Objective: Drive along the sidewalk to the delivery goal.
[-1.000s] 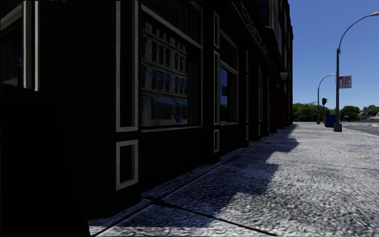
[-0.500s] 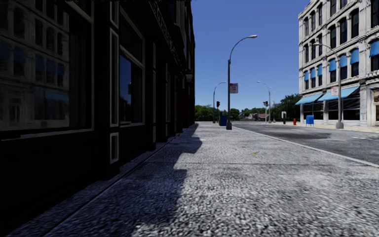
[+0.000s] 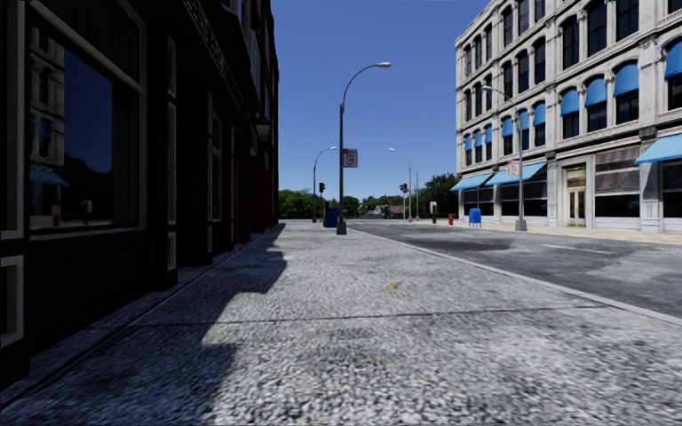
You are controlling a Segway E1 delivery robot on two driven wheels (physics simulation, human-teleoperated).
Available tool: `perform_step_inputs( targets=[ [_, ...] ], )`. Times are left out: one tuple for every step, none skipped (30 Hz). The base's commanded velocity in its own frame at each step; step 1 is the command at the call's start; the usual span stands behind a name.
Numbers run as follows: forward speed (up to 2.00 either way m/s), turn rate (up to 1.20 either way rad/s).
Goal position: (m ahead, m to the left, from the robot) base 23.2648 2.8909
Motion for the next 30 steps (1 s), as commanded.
perform_step_inputs(
  targets=[
    [2.0,0.0],
    [2.0,0.0],
    [2.0,0.0],
    [2.0,0.0],
    [2.0,0.0],
    [2.0,0.15],
    [2.0,0.41],
    [2.0,0.83],
    [2.0,0.83],
    [2.0,0.96],
    [2.0,1.0],
    [2.0,0.63],
    [2.0,0.46],
    [2.0,0.19],
    [2.0,0.19],
    [2.0,0.04],
    [2.0,0.0],
    [2.0,0.0],
    [2.0,0.0],
    [2.0,0.0],
    [2.0,0.0],
    [2.0,0.0],
    [2.0,0.0],
    [2.0,0.0],
    [2.0,0.0],
    [2.0,0.0],
    [2.0,0.0],
    [2.0,0.0],
    [2.0,0.0],
    [2.0,0.0]
  ],
)
